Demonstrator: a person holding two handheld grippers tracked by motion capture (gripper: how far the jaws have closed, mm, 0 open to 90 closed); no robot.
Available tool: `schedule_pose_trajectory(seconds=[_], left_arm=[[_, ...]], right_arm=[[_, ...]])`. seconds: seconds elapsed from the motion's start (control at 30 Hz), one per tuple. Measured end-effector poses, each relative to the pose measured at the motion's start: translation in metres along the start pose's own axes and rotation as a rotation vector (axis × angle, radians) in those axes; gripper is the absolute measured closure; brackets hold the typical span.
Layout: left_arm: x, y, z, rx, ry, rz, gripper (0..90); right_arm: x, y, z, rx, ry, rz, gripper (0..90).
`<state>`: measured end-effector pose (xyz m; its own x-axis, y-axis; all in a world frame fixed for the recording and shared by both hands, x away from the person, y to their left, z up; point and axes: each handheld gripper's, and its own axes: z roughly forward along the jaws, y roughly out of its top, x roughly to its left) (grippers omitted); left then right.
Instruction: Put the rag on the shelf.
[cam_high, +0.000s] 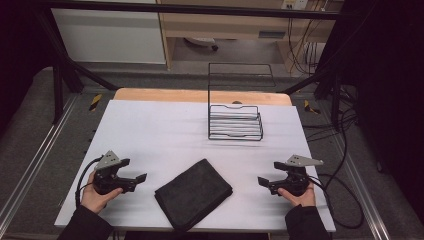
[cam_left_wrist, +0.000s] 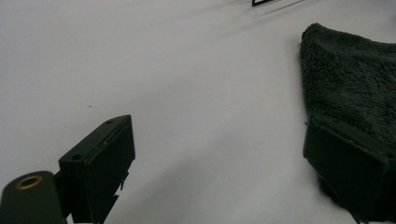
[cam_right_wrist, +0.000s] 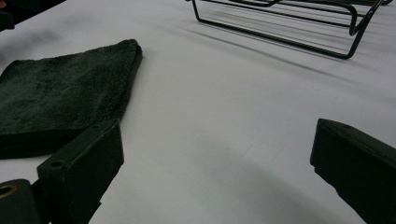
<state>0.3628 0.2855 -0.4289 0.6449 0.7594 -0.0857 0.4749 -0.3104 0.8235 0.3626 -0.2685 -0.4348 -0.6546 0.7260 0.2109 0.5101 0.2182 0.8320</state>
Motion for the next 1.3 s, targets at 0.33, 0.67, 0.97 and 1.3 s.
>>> schedule_pose_trajectory(seconds=[0.33,0.67,0.97,1.3], left_arm=[[-0.004,0.002,0.002,0.008,0.003,0.004,9.2],[-0.012,0.004,0.008,0.020,-0.004,0.010,10.7],[-0.029,0.007,0.015,0.045,-0.032,0.025,15.2],[-0.044,0.008,0.021,0.077,-0.071,0.015,29.9]], right_arm=[[0.001,0.001,-0.001,-0.002,0.001,0.001,3.7],[0.008,0.005,0.004,-0.006,0.004,0.005,3.5],[0.023,0.009,0.014,-0.001,0.014,-0.011,3.9],[0.045,0.014,0.034,0.048,0.019,-0.034,6.3]])
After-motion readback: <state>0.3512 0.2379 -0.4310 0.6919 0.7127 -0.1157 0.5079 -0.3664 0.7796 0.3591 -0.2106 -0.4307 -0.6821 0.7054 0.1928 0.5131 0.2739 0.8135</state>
